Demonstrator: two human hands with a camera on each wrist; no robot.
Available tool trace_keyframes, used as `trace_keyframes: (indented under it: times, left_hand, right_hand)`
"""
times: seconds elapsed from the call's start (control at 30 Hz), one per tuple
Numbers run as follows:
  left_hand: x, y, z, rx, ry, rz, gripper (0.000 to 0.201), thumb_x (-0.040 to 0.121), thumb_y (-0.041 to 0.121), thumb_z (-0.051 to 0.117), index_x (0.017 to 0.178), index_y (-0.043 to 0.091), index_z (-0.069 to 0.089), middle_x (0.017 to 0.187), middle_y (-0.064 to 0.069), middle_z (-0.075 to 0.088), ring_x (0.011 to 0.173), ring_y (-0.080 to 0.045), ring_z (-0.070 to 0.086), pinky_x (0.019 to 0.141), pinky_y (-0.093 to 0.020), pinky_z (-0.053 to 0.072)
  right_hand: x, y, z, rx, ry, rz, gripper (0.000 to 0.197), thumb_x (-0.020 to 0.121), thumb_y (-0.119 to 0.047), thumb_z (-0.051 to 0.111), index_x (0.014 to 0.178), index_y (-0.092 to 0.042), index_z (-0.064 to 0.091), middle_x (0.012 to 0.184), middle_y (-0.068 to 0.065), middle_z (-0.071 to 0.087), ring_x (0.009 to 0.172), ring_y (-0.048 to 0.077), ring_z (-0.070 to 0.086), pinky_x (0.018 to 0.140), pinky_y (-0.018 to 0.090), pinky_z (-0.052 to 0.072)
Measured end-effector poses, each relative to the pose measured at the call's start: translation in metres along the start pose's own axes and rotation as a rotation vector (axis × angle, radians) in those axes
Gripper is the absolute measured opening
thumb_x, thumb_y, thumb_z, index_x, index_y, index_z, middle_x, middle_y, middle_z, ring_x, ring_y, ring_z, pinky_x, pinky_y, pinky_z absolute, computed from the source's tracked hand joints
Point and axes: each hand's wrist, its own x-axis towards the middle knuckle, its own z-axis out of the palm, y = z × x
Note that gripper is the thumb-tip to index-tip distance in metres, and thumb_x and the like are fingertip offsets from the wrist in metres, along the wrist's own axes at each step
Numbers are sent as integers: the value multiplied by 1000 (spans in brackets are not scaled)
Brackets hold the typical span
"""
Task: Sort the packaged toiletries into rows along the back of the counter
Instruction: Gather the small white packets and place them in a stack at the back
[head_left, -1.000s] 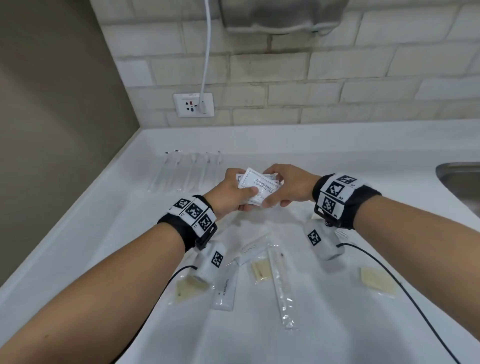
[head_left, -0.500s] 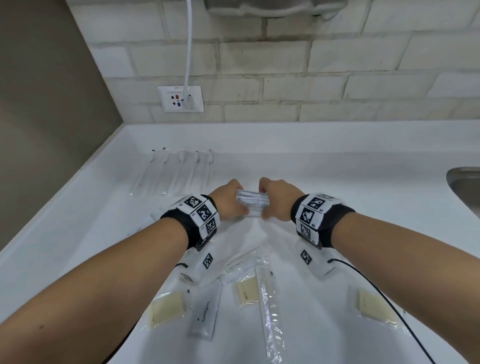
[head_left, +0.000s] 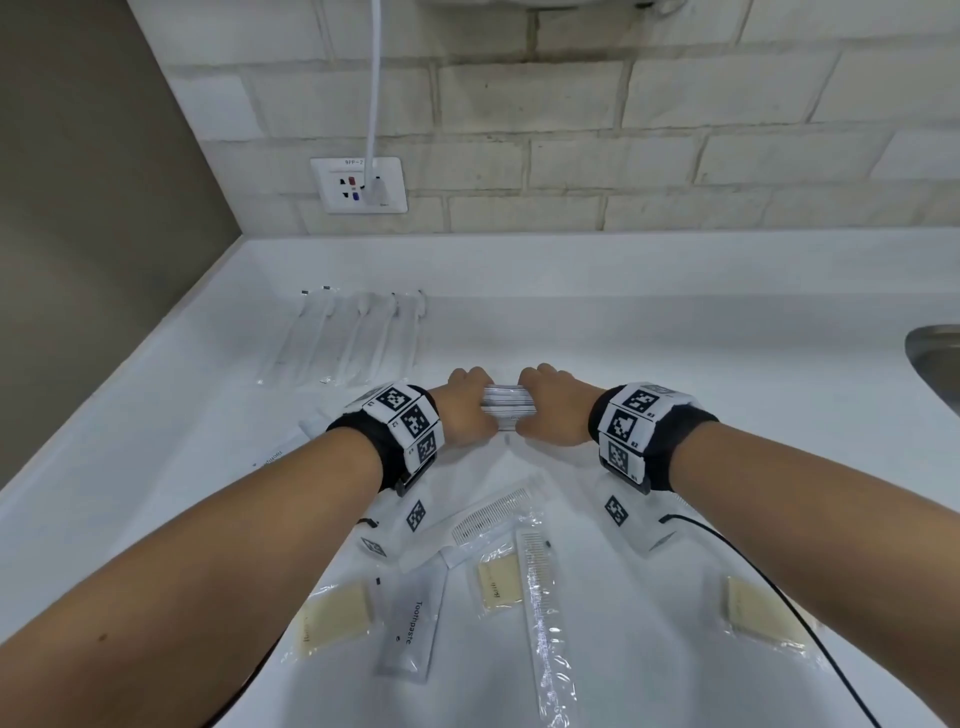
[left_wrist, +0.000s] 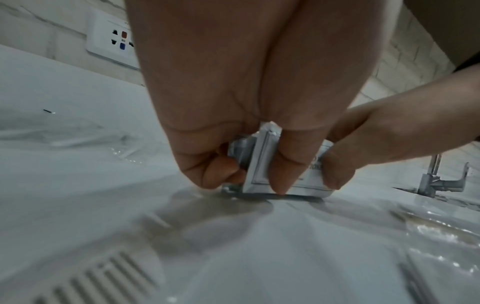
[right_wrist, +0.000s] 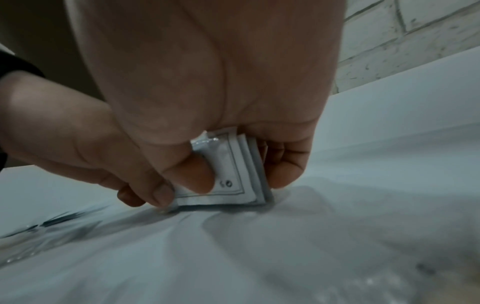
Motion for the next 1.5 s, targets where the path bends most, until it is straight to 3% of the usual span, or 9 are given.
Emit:
trace_keyframes:
  times: [0.23,0.5,0.63,0.83,1.03,1.2,1.33,1.4,1.5]
  left_hand:
    - [-2,-11,-5,-54,83,120,36,82,13,69,114,12,53,111,-6,61,92,-19,55,74,-25,43]
    - [-3,-13,-5,-109,124,145,31,78,14,73,105,15,58,100,-3,63,84,-18,56,60,-22,42]
    - [1,-9,-8,-93,93,118,28,79,14,72,101,16,55,93,-2,60,70,-12,52,56,-22,40]
    - [10,1,-2,109,20,68,36,88,17,58,120,8,45,102,-5,56,87,-22,55,71,-31,44]
    - [14,-1,-3,121,-17,55,39,87,26,59,118,9,44,103,-5,55,86,-23,56,72,-33,46]
    - [14,-2,-11,79,-51,52,38,93,30,53,123,7,45,110,-7,49,88,-22,52,74,-32,43]
    - [16,-8,-28,-62,-35,48,36,91,25,56,122,12,45,81,1,58,67,-13,53,58,-25,40]
    - [22,-10,-40,-207,18,30,37,89,22,62,121,12,46,80,-2,64,64,-14,56,61,-30,47]
    - [37,-7,-60,-392,100,-16,45,85,21,69,122,10,47,99,-11,68,77,-21,61,81,-42,56]
  right_hand:
    - [-5,8,-11,56,-7,-43,35,86,-21,62,118,-10,53,111,7,60,99,27,59,85,38,48]
    - [-11,7,-15,116,16,-4,27,84,-22,65,105,-6,59,68,-5,48,75,22,51,65,28,41]
    - [-6,1,-19,63,-34,58,15,82,-16,63,94,-9,56,65,-3,49,71,21,51,57,26,40]
    - [6,-8,-12,-68,-56,100,26,89,-15,53,67,-13,39,67,0,43,54,12,41,46,22,31]
    - [8,-12,-12,-55,-61,94,14,92,-21,50,90,-8,46,77,1,44,63,16,46,48,22,32]
    - [12,-6,-19,43,-136,96,31,91,-18,47,62,-13,37,62,1,42,52,15,36,47,24,27]
    - [15,8,-41,286,-146,83,11,88,-9,53,81,-4,59,66,8,55,58,20,48,57,26,40]
    - [21,16,-53,410,-40,75,15,88,-8,59,100,-1,62,82,13,60,75,23,53,67,30,44]
    - [32,22,-72,559,75,93,8,87,-9,64,90,-9,57,90,11,59,84,23,53,68,27,45]
